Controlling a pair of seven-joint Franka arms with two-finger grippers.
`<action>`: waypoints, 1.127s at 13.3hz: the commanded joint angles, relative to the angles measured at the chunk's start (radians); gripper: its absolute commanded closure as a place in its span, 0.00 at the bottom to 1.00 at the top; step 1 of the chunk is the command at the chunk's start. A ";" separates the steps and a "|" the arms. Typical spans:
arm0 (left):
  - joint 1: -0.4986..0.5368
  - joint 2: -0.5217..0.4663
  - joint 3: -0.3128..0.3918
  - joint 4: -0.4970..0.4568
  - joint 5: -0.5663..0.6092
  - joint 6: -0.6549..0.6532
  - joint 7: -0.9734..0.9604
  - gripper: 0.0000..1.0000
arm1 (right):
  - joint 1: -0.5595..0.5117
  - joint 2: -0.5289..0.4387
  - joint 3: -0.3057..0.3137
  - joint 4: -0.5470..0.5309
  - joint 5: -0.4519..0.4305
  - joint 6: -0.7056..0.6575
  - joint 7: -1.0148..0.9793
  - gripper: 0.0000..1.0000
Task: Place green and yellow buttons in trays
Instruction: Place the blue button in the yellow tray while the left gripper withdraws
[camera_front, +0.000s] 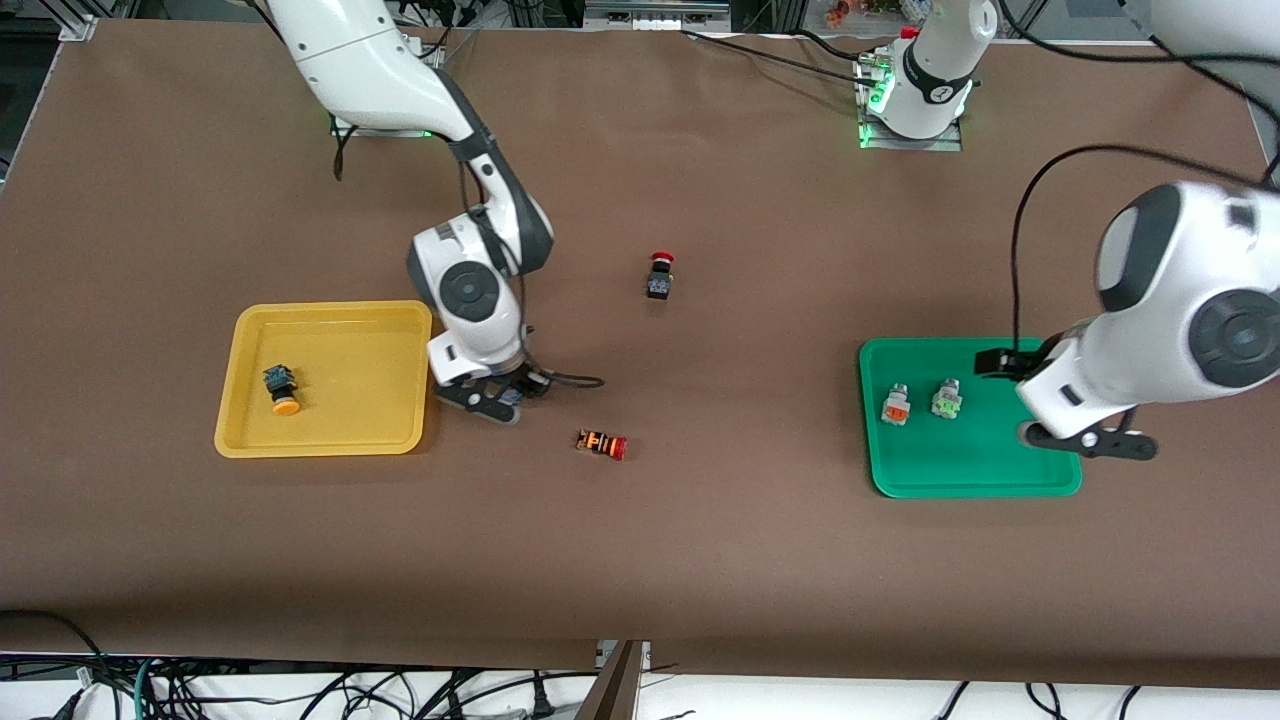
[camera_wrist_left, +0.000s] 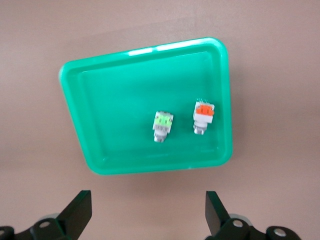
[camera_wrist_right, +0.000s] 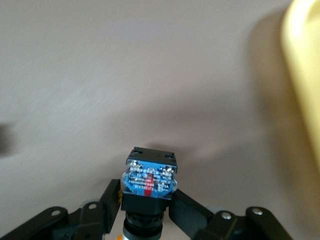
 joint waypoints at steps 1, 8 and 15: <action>-0.017 -0.039 0.008 0.081 -0.032 -0.085 0.000 0.00 | -0.056 -0.058 -0.044 -0.008 0.015 -0.087 -0.249 1.00; -0.240 -0.502 0.316 -0.484 -0.258 0.323 -0.233 0.00 | -0.271 -0.085 -0.054 -0.078 0.059 -0.091 -0.703 1.00; -0.209 -0.494 0.309 -0.358 -0.249 0.135 -0.076 0.00 | -0.319 -0.135 -0.066 -0.123 0.169 -0.103 -0.868 0.01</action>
